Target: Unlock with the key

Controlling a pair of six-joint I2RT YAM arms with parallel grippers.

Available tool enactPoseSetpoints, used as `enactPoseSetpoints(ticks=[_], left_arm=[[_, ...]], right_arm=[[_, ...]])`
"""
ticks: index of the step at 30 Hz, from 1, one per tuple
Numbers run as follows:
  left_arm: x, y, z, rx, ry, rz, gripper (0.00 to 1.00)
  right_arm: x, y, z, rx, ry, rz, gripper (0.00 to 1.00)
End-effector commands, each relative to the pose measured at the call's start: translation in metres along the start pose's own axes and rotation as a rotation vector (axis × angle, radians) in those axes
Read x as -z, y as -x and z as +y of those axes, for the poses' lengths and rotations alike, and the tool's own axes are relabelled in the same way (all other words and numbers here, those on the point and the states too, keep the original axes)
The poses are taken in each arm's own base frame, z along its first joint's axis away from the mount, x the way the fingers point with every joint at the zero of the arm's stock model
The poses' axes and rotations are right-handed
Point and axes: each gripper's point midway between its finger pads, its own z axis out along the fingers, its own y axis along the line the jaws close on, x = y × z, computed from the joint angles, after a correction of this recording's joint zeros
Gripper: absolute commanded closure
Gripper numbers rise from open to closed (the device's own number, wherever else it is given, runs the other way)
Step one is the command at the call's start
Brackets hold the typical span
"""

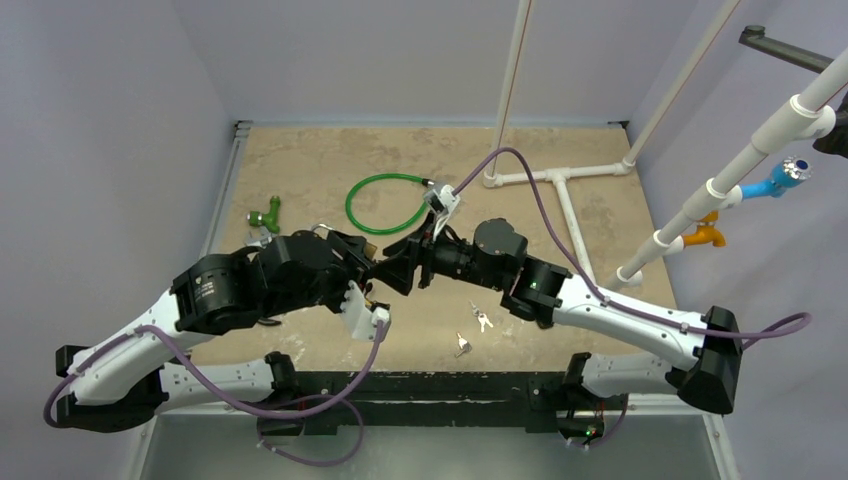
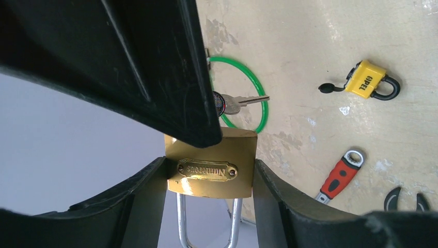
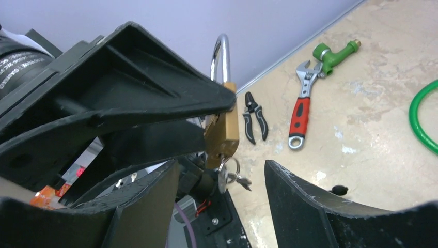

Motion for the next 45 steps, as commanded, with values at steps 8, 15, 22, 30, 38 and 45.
enactPoseSetpoints(ticks=[8,15,22,30,38,45], left_arm=[[0.021,0.019,0.036,0.053,0.122,-0.085,1.0],[0.022,0.016,0.039,0.045,0.138,-0.069,1.0],[0.02,0.022,0.021,0.171,0.063,-0.121,0.0],[0.029,0.039,0.004,0.49,-0.069,-0.248,0.0],[0.007,0.043,-0.025,0.705,-0.278,-0.263,0.0],[-0.009,0.044,-0.02,0.758,-0.343,-0.275,0.0]], right_arm=[[-0.025,0.042,0.024,0.047,0.133,-0.104,0.42],[-0.033,0.029,0.021,0.023,0.162,-0.049,1.0],[-0.009,0.017,0.018,0.126,0.167,-0.02,1.0],[0.014,0.009,0.015,0.276,0.163,0.029,1.0],[0.022,0.016,0.036,0.356,0.207,0.028,1.0],[0.017,0.009,0.057,0.437,0.21,0.06,1.0]])
